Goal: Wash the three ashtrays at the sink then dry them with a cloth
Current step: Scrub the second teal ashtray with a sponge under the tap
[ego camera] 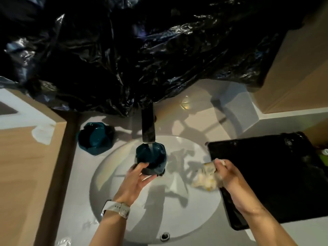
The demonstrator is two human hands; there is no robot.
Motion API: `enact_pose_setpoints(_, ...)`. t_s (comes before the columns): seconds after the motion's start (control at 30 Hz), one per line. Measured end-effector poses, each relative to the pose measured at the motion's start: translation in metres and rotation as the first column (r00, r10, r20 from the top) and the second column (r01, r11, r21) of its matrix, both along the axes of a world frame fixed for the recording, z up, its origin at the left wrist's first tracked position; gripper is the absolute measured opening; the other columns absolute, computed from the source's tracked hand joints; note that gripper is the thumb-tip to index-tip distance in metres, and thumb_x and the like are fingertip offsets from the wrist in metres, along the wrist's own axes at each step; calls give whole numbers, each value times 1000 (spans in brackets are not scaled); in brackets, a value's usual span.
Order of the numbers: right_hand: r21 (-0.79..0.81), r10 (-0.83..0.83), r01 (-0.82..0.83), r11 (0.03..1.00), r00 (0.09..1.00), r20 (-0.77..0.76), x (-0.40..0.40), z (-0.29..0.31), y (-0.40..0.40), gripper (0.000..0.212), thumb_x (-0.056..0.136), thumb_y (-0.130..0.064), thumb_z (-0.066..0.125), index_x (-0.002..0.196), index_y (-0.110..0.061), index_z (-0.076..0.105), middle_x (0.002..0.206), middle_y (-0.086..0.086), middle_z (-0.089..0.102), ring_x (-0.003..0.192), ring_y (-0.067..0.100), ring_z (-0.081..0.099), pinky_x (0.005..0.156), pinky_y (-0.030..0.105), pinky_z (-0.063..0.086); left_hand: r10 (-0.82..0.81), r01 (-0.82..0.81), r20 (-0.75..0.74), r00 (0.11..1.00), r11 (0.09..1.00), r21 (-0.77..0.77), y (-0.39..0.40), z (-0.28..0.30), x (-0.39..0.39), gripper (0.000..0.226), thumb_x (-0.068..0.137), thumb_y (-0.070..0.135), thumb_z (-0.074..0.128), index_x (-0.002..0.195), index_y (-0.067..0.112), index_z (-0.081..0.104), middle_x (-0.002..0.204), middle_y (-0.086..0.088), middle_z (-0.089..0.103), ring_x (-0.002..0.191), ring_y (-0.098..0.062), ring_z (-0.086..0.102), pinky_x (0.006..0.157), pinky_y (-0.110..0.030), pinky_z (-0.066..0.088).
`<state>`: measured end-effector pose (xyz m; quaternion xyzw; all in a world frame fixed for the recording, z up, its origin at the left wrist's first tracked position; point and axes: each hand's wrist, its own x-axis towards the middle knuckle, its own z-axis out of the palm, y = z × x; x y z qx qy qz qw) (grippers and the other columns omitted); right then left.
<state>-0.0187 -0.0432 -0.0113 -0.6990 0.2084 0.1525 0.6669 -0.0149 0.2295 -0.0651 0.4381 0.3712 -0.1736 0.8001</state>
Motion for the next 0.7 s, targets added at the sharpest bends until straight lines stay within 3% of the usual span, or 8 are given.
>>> enact_pose_setpoints(0.1,170,-54,69,983,994,-91,13,-6,17,27,95,-30,56,90,-6,67,84,13,72,74,19,71,70,32,55,-24,23,40,999,1000,21,6,-4,3,33,97,7,56,129,-1,53,121,-26,63,108,-39,67,86,-41,59)
enact_pose_setpoints(0.13,208,-51,73,975,992,-112,16,-8,23,38,87,-39,65,95,-1,67,89,21,70,80,27,71,72,35,56,-34,33,54,998,999,27,7,-5,3,34,97,7,56,129,-1,53,122,-25,64,108,-38,67,88,-42,58)
enact_pose_setpoints(0.2,282,3,38,959,990,-143,17,-16,29,74,75,-52,73,109,11,60,102,38,62,98,48,64,87,49,51,-49,46,71,996,998,44,10,-6,3,35,96,8,57,130,1,54,122,-22,67,109,-37,67,91,-44,56)
enact_pose_setpoints(0.27,366,33,31,930,985,-168,15,-21,34,68,86,-46,62,115,15,55,110,42,58,108,55,57,101,58,40,-59,54,82,995,997,56,12,-7,3,35,95,8,59,129,2,55,118,-20,70,108,-38,68,89,-43,57)
enact_pose_setpoints(0.47,512,54,102,853,958,-281,16,-30,40,41,98,-29,43,108,2,68,104,21,69,99,27,69,85,30,55,-53,48,81,995,997,58,18,-7,2,34,92,8,62,125,1,55,113,-21,71,102,-38,70,78,-38,61)
enact_pose_setpoints(0.53,540,75,99,836,954,-291,17,-27,41,34,98,-23,46,100,-2,73,106,20,69,102,24,68,94,29,53,-71,62,85,994,993,98,18,-7,1,32,93,9,63,123,4,55,115,-20,70,101,-37,71,79,-38,60)
enact_pose_setpoints(0.6,528,66,100,843,956,-286,15,-26,41,29,97,-17,52,114,3,65,122,27,62,119,31,60,110,35,41,-86,67,109,990,983,168,20,-6,-1,35,90,12,69,122,7,56,115,-19,69,97,-33,72,83,-39,59)
enact_pose_setpoints(0.7,520,55,74,851,972,-229,10,-29,39,47,94,-20,59,127,13,51,129,32,55,126,35,53,112,37,34,-157,89,129,979,902,424,21,-3,-1,49,73,27,82,114,15,59,110,-13,70,95,-26,72,78,-33,59)
